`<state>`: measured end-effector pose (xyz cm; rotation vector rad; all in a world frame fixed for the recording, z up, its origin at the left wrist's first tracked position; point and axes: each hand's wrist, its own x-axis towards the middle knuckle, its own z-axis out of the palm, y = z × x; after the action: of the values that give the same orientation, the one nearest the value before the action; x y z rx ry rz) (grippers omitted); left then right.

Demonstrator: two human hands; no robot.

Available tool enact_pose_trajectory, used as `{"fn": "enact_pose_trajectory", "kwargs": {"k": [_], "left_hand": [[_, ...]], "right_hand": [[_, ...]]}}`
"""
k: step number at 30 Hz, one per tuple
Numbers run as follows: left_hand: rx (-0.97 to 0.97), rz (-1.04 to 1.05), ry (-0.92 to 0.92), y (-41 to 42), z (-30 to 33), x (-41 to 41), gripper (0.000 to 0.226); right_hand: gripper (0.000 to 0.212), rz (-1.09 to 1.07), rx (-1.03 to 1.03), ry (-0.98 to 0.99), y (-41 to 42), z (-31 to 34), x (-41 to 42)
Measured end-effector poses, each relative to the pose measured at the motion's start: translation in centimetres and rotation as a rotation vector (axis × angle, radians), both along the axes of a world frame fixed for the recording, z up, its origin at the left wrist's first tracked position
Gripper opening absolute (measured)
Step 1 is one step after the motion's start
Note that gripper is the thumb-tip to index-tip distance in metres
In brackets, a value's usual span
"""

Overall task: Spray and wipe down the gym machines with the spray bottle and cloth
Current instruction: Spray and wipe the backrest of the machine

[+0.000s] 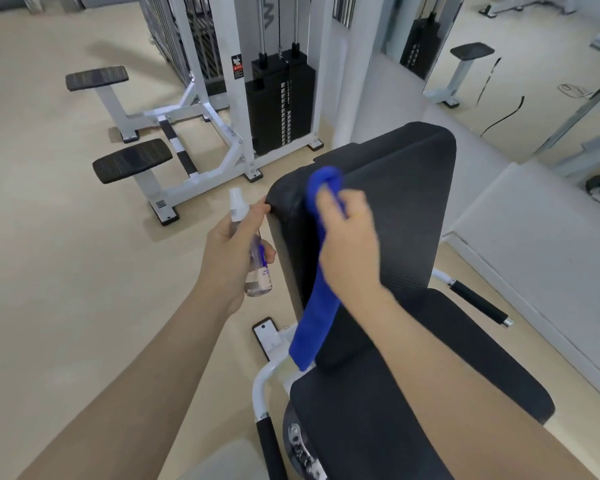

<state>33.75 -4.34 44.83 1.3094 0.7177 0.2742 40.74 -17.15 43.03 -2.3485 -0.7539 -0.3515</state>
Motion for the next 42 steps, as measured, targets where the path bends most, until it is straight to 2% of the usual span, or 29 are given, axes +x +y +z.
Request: {"fn": "enact_pose_trajectory", "kwargs": {"k": [1, 3, 6, 9, 10, 12, 14, 16, 19, 21, 24, 28, 31, 35, 39, 42], "left_hand": [[0.024, -0.017, 0.021, 0.1, 0.0, -0.1, 0.027], [0.111, -0.034, -0.02, -0.1, -0.1, -0.5, 0.014], [0.227, -0.01, -0.102, -0.8, -0.5, -0.7, 0.019], [0.291, 0.025, -0.101, -1.3, -0.8, -0.7, 0.028], [0.294, 0.046, -0.1, -1.3, -0.8, -0.8, 0.027], [0.327, 0.064, -0.12, -1.4, -0.8, -1.1, 0.026], [0.455, 0.013, -0.158, -1.7, -0.5, -1.0, 0.034], [0.639, -0.061, -0.174, -2.0, -0.2, -0.7, 0.046], [0.986, -0.166, -0.094, -2.8, -0.5, -0.2, 0.056], [1.133, -0.194, -0.001, -3.3, -1.3, -0.2, 0.065], [1.115, -0.155, 0.005, -3.7, -1.9, 0.0, 0.067], [1.103, -0.126, -0.011, -4.1, -2.3, 0.2, 0.066], [1.108, -0.103, -0.012, -4.4, -2.4, 0.1, 0.066], [1.129, -0.068, -0.004, -4.5, -2.9, 0.1, 0.067], [1.14, -0.064, 0.066, -4.8, -2.4, 0.5, 0.066], [1.114, -0.043, 0.106, -5.6, -1.3, 0.4, 0.067]], "right_hand": [[0.054, -0.112, 0.049, 0.049, -0.4, 0.3, 1.4], [0.059, -0.234, 0.064, 0.008, -0.2, 0.9, 2.1], [0.062, -0.077, 0.028, -0.017, 1.4, -0.6, -1.3], [0.08, 0.063, -0.056, -0.097, 1.8, -2.7, -4.6], [0.08, 0.088, -0.062, -0.133, 1.5, -2.8, -4.2], [0.068, 0.114, -0.075, -0.202, 0.4, -2.5, -2.4], [0.054, 0.036, -0.056, -0.139, -0.9, -1.3, -0.3], [0.041, -0.142, 0.033, 0.013, -2.3, -0.6, 2.8], [0.047, -0.402, 0.113, 0.082, -4.9, -0.7, 6.9], [0.051, -0.463, 0.199, 0.107, -4.9, -1.1, 7.2], [0.046, -0.27, 0.223, 0.04, -2.7, -2.8, 3.6], [0.038, 0.001, 0.047, -0.116, -3.5, -4.3, 2.1], [0.056, -0.132, 0.025, -0.08, -6.8, -4.1, 6.6], [0.054, -0.403, 0.168, 0.201, -10.9, -4.3, 12.9], [0.056, -0.377, 0.107, 0.164, -10.2, -4.7, 11.9], [0.054, -0.182, -0.044, 0.105, -9.6, -5.8, 7.6]]}}
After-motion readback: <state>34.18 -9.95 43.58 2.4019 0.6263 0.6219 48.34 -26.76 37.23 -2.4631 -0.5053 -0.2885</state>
